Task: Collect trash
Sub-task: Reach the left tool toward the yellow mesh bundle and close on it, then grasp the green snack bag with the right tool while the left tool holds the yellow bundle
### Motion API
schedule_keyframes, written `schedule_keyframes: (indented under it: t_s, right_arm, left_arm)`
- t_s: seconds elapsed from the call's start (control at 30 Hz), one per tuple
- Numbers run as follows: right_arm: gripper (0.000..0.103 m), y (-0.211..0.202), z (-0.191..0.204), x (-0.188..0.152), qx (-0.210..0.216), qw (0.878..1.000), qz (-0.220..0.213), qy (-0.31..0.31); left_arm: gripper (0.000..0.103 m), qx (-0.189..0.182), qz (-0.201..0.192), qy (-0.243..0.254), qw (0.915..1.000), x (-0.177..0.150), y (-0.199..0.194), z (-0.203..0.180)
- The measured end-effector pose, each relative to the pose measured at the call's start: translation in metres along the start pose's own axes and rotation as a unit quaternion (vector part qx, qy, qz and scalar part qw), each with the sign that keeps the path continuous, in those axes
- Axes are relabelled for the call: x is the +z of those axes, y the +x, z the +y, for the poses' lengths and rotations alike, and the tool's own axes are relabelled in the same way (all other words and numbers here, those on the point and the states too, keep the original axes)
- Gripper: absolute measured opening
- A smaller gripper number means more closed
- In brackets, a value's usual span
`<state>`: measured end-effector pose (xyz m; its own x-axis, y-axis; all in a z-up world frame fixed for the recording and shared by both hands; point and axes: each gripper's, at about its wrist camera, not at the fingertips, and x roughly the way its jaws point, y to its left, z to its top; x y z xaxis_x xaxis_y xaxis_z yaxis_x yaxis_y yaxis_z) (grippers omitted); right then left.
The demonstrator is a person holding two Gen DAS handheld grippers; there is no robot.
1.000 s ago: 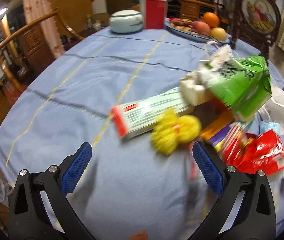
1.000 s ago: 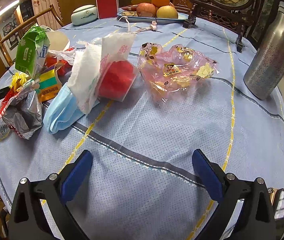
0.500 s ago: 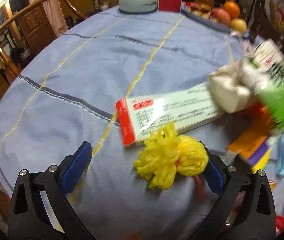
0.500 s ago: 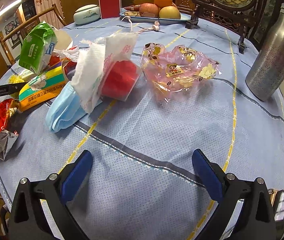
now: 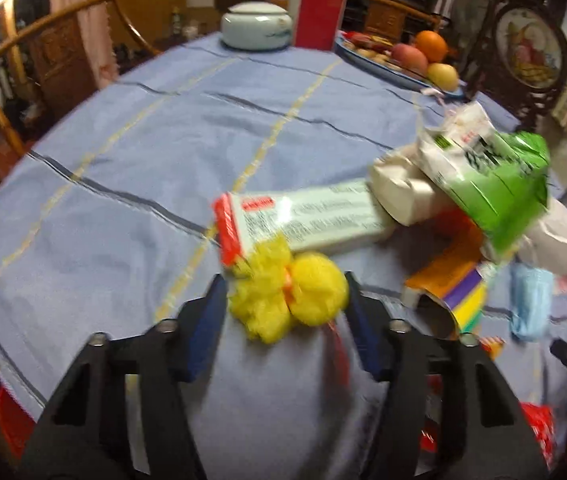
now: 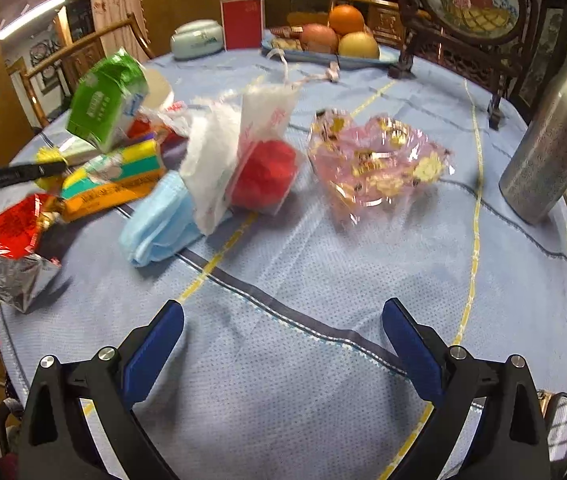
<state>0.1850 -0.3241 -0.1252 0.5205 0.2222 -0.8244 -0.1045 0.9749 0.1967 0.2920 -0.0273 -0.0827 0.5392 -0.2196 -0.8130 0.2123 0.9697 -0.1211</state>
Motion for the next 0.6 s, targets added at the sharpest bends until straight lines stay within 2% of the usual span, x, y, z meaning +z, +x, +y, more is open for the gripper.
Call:
schedule_keyframes:
  t_s: [0.17, 0.3, 0.37, 0.47, 0.6]
  right_arm:
    - [0.097, -0.024, -0.012, -0.004, 0.031, 0.997, -0.064, 0.018]
    - [0.098, -0.047, -0.012, -0.009, 0.026, 0.991, -0.129, 0.034]
    - [0.098, -0.054, -0.005, -0.002, 0.054, 0.989, -0.136, 0.032]
    - [0.098, -0.059, 0.026, 0.029, 0.097, 0.985, -0.140, 0.000]
    - [0.097, -0.039, 0.077, 0.075, 0.103, 0.984, -0.131, -0.063]
  left_arm:
    - [0.050, -0.016, -0.013, 0.015, 0.9997, -0.012, -0.009, -0.002]
    - [0.049, -0.026, -0.020, 0.015, 0.9993, -0.013, -0.017, 0.000]
    - [0.049, -0.031, -0.028, 0.012, 0.9990, -0.013, -0.024, 0.005]
    - [0.049, -0.044, -0.045, 0.004, 0.9980, -0.013, -0.038, 0.012]
    - [0.049, -0.046, -0.060, 0.003, 0.9971, -0.016, -0.052, 0.017]
